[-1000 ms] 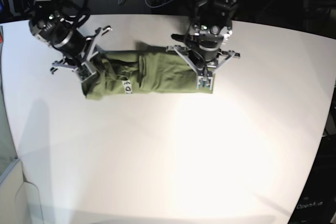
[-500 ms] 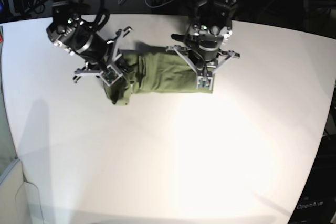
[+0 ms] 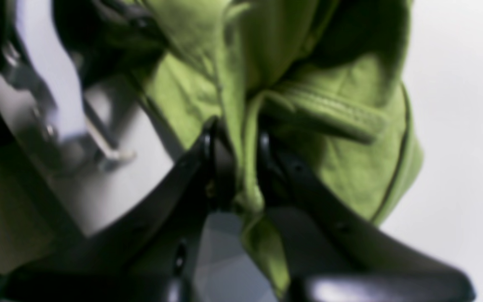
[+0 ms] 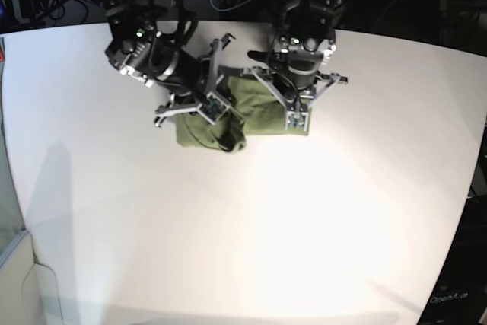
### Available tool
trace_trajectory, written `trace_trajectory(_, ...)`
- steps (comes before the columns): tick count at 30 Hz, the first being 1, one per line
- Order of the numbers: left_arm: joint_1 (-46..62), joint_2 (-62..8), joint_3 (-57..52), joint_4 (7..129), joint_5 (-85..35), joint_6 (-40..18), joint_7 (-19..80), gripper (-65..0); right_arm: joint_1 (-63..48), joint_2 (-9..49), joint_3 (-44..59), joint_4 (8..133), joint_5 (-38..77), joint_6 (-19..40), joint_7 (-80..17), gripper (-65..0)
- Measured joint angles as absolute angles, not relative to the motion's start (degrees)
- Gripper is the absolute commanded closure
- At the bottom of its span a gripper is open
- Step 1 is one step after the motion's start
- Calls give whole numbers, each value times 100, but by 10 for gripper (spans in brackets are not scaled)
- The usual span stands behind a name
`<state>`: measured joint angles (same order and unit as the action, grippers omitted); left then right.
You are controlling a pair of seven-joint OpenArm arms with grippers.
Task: Fold the T-shirt properly
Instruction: 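Fold the held end with the right gripper over toward the left gripper, then open the left gripper and lift it off the bundle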
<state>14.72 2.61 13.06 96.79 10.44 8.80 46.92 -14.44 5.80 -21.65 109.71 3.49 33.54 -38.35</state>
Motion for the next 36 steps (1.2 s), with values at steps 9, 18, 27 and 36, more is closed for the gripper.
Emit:
trace_trajectory(9,1472,270,1306,9679,1048,880,4689,-5,-1243,362,-2556,10960,368,3336,-3953,-4)
trace_trajectory(18,1472,270,1306,9679,1046,880,4689,-5,-827,75,-2735,10960,336,3334,-4445,-6)
trace_trajectory(27,1459,270,1315,9692,1044,880,4692,-5,-825,19,-2757,10960,355,3336,-4418,-6)
trace_trajectory(36,1426,270,1291,9690,1020,880,4517,-5,-825,21,-2757,10960,355,3336,-4418,-4)
